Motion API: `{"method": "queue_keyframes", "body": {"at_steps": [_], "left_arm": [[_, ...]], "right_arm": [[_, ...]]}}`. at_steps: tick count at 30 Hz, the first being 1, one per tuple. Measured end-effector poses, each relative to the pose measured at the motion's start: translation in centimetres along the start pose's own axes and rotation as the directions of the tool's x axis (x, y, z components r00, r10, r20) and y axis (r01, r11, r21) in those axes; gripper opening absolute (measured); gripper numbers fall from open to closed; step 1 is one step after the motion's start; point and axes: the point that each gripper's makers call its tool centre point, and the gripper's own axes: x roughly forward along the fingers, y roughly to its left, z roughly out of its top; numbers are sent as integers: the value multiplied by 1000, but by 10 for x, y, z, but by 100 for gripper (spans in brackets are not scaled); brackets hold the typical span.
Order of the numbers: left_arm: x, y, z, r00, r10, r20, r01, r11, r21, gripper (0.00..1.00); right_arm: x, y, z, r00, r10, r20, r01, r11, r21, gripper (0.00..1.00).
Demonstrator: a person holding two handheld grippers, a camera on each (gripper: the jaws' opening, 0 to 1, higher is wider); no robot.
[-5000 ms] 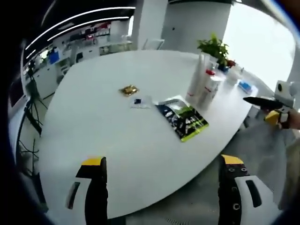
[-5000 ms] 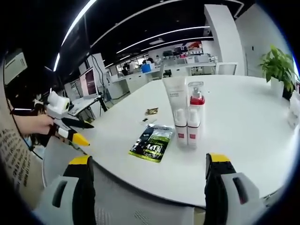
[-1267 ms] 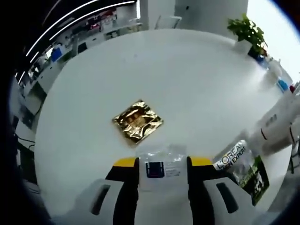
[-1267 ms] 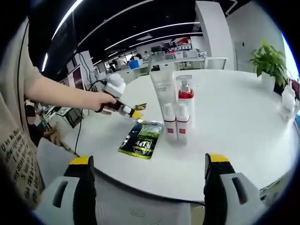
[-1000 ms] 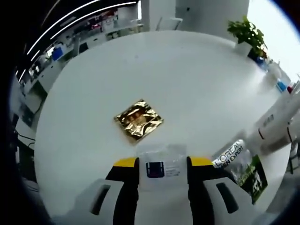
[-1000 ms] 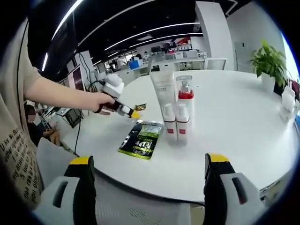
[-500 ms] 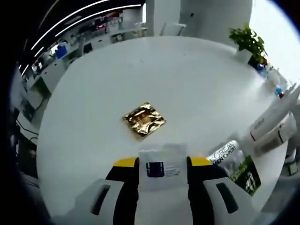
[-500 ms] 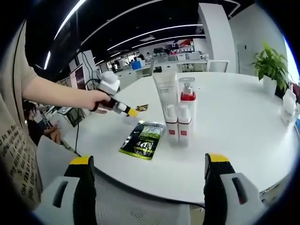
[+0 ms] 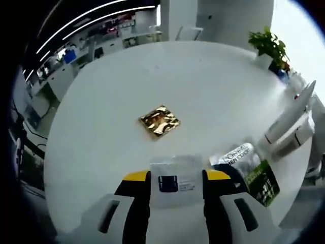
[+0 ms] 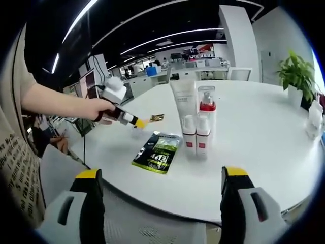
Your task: Arrange the skincare products in the storage area until every visible bottle or jar stands upright without overlapping.
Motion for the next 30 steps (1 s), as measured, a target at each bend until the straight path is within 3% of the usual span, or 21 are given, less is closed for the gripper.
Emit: {"method": "queue_keyframes", "body": {"at_steps": [20,30], "left_arm": [[-31,-19,-39,1000,6,-22,-8,996,-91,37],[-43,-37,-66,999,4,-45,-13,982,-186,37]], "right_arm": [[-3,7,4,999,45,13,-44,998,-35,95],[-4,8,4,998,57,20,-56,997,-58,95]]}}
